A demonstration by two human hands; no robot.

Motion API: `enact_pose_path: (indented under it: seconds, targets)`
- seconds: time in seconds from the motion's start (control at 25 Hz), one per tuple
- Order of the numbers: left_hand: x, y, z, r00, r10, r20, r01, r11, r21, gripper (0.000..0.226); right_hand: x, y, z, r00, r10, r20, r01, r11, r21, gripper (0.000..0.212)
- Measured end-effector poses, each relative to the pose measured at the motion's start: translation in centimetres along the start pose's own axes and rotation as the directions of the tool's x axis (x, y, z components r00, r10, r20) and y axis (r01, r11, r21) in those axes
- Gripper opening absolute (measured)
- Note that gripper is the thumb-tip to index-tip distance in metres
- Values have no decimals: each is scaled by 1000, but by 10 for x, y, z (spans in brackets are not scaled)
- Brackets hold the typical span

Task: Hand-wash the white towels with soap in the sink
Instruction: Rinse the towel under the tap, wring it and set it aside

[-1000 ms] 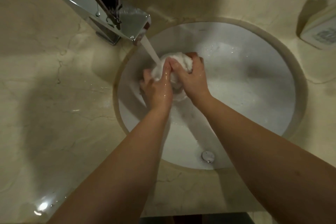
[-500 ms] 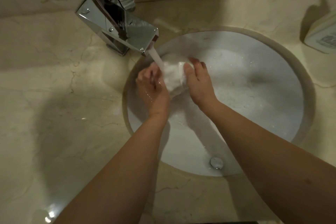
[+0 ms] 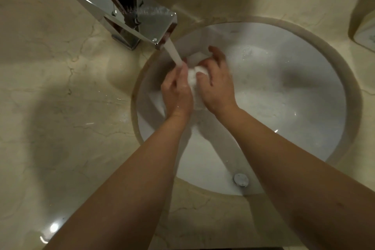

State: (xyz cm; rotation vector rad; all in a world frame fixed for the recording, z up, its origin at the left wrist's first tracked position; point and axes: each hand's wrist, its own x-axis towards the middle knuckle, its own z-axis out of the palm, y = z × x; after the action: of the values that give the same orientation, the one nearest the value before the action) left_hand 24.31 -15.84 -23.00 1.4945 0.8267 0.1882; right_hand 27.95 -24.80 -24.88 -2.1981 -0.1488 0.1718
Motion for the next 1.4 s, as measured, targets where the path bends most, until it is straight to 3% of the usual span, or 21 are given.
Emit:
enact_pose_path:
  seconds: [0.08, 0.2, 0.28, 0.36, 0.44, 0.52, 0.64, 0.72, 0.76, 0.84, 0.92, 1.04, 1.12, 1.2, 1.32, 1.4]
  targets:
    - [4, -1, 3, 1000, 4, -18, -5, 999, -38, 42, -7, -3, 9, 999, 30, -22, -29, 998, 46, 60]
    - [9, -7, 10, 999, 38, -11, -38, 998, -57, 38, -9, -3, 18, 992, 113, -60, -115, 993, -27, 69]
    - [12, -10, 12, 999, 19, 30, -21, 999, 37, 36, 0, 1, 24, 978, 194, -76, -202, 973, -115, 73]
    - [17, -26, 15, 997, -48, 58, 36, 979, 200, 36, 6, 8, 30, 979, 163, -120, -183, 968, -173, 78]
    - [20, -35, 14, 996, -76, 40, 62, 958, 279, 40, 10, 16, 34, 970, 107, -219, -137, 982, -131, 72]
    - [25, -33, 19, 996, -60, 60, 37, 947, 318, 52, 18, 22, 31, 958, 160, -239, -184, 979, -83, 66]
    - [34, -30, 29, 988, 104, -112, -73, 965, 252, 51, 32, 31, 29, 979, 178, -95, -199, 931, -305, 77]
    - [37, -30, 35, 965, 223, -137, -160, 917, 365, 50, 42, 35, 27, 976, 202, -81, -216, 937, -275, 74]
    - [40, -35, 38, 957, 262, -121, -186, 881, 435, 50, 45, 37, 25, 979, 183, -94, -202, 945, -257, 68]
    - [44, -41, 42, 952, 295, -79, -212, 825, 524, 44, 50, 41, 23, 997, 8, -71, -34, 927, -373, 51]
    - [42, -39, 45, 948, 298, -109, -209, 845, 491, 45, 54, 43, 22, 984, -178, -33, 142, 871, -470, 44]
    - [39, -33, 48, 914, 379, -143, -258, 817, 517, 51, 58, 45, 25, 943, -302, -137, 204, 854, -479, 27]
    - [36, -30, 48, 889, 453, -72, -348, 767, 540, 62, 57, 47, 27, 953, -250, -171, 171, 910, -378, 33]
    - [36, -30, 46, 882, 472, 5, -396, 734, 552, 73, 54, 44, 23, 983, -91, -159, 46, 963, -266, 53]
    - [39, -31, 42, 961, 277, -12, -235, 836, 497, 66, 47, 37, 19, 996, 81, -33, -87, 963, -256, 71]
    - [32, -34, 37, 961, 261, -85, -172, 813, 556, 63, 39, 32, 16, 994, 106, -33, -110, 977, -183, 68]
